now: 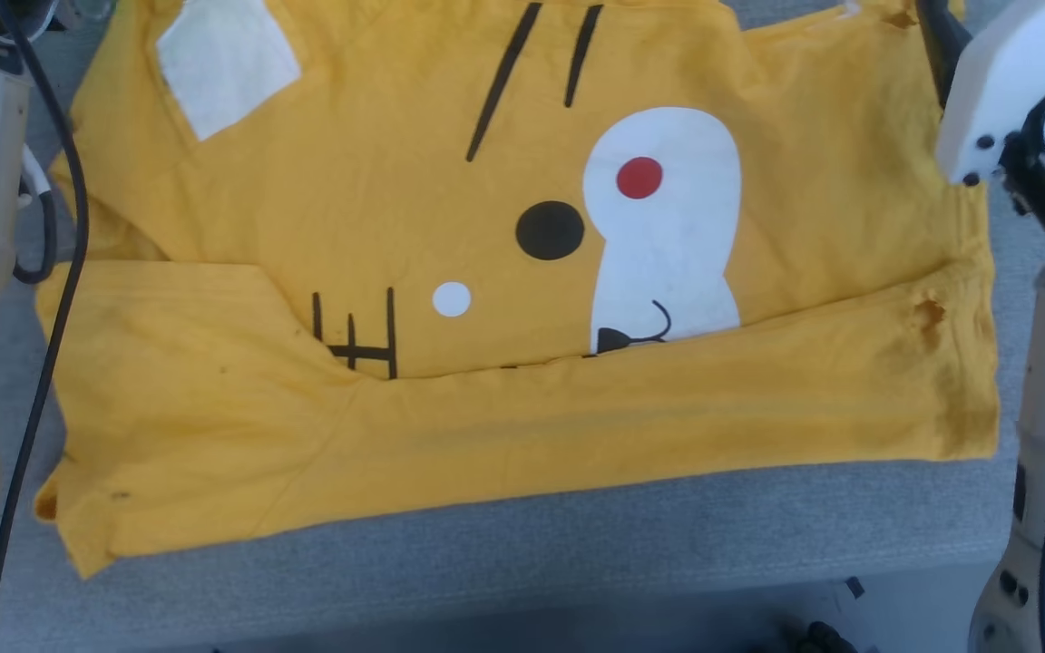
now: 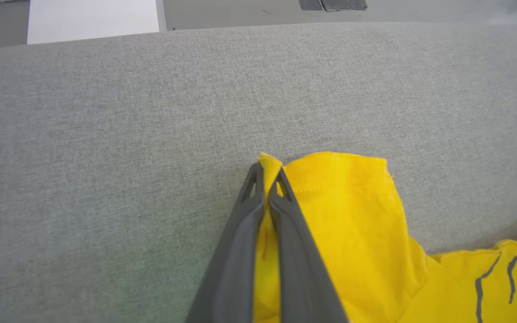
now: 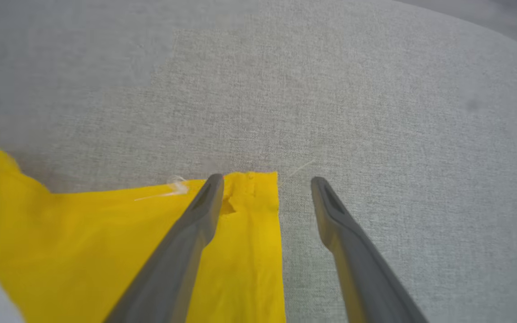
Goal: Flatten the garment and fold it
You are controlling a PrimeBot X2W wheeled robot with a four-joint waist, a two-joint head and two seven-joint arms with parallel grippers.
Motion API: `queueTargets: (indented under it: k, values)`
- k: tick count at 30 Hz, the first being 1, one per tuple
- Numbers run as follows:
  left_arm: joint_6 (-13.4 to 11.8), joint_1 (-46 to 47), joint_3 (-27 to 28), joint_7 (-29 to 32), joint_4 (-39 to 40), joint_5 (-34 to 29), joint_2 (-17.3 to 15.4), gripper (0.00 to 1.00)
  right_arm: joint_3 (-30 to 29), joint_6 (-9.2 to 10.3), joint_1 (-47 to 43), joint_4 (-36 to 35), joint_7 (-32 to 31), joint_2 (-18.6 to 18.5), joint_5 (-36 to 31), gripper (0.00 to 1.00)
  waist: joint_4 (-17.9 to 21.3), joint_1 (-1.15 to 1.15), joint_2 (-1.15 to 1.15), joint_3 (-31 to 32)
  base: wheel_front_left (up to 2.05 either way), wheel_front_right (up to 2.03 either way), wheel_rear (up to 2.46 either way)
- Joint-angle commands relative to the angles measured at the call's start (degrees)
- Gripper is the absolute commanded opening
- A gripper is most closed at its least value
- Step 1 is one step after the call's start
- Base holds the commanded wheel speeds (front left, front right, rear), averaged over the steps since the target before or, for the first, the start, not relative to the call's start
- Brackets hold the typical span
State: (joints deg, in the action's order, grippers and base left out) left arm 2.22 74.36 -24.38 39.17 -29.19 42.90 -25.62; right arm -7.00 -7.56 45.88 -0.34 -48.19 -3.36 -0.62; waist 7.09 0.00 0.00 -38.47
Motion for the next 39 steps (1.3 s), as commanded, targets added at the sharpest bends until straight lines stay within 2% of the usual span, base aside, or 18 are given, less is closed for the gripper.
queueTargets:
  k: [1, 6, 14, 15, 16, 17, 26, 32, 36, 39]
  values:
    - [0.38, -1.17, 0.01, -0.35, 0.39, 0.58, 0.09, 0.00, -0.24, 0.08, 1.43, 0.99, -2.45, -0.47, -1.57, 1.00, -1.22, 0.00, 0.00, 0.25, 0.00, 0.00, 0.00]
    - [0.82, -2.09, -0.06, -1.22, 2.23, 1.30, 0.72, 0.00, -0.11, 0.08, 3.79, 3.59, -10.54, -1.16, -5.33, 1.00, -2.48, 0.00, 0.00, -0.25, 0.00, 0.00, 0.00]
    - [1.67, -3.30, -0.43, -3.23, 4.81, 1.70, 1.24, 0.00, 0.37, 0.08, 3.48, 6.81, -12.90, -2.17, -5.80, 1.00, -4.16, 0.00, 0.00, -1.27, 0.00, 0.00, 0.00]
    - [1.82, -3.34, -0.51, -3.74, 5.22, 1.48, 1.09, 0.00, -0.15, 0.08, 3.36, 7.13, -13.13, -2.00, -5.63, 0.56, -4.30, 0.00, 0.00, -1.31, 0.00, 0.00, 0.00]
    - [1.94, -3.41, -0.53, -3.95, 5.43, 1.50, 1.04, 0.00, -0.42, 0.08, 3.29, 7.26, -13.06, -1.80, -5.27, 0.25, -4.41, 0.00, 0.00, -1.30, 0.00, 0.00, 0.00]
    - [2.17, -3.55, -0.43, -4.39, 5.82, 1.79, 1.14, 0.00, -0.60, 0.08, 3.18, 7.23, -12.57, -1.59, -4.87, 0.00, -4.56, 0.00, 0.00, -1.16, 0.00, 0.00, 0.00]
    - [3.13, -5.75, 1.21, -9.37, 9.61, 2.72, -0.09, 0.00, -4.39, 0.08, 1.91, 5.97, -5.22, -1.04, -3.55, 0.00, -5.03, 0.00, 0.00, 5.28, 0.00, 0.00, 0.00]
    - [3.06, -13.73, 2.12, -11.46, 13.22, 5.34, -0.45, 0.00, -5.76, 0.08, -2.56, 6.78, -0.48, -1.07, -1.34, 0.00, -5.99, 0.00, 0.00, 12.61, 0.00, 0.00, 0.00]
    - [1.26, -21.82, 2.98, -13.29, 17.36, 6.11, -1.65, 0.00, -7.01, 0.08, -7.70, 6.54, 1.18, -0.87, 0.46, 0.00, -6.70, 0.00, 0.00, 16.90, 0.00, 0.00, 0.00]
    - [-1.35, -28.63, 4.05, -14.71, 20.90, 6.55, -2.54, 0.00, -7.69, 0.08, -11.61, 6.24, 2.04, -0.74, 1.61, 0.00, -7.28, 0.00, 0.00, 19.28, 0.00, 0.00, 0.00]
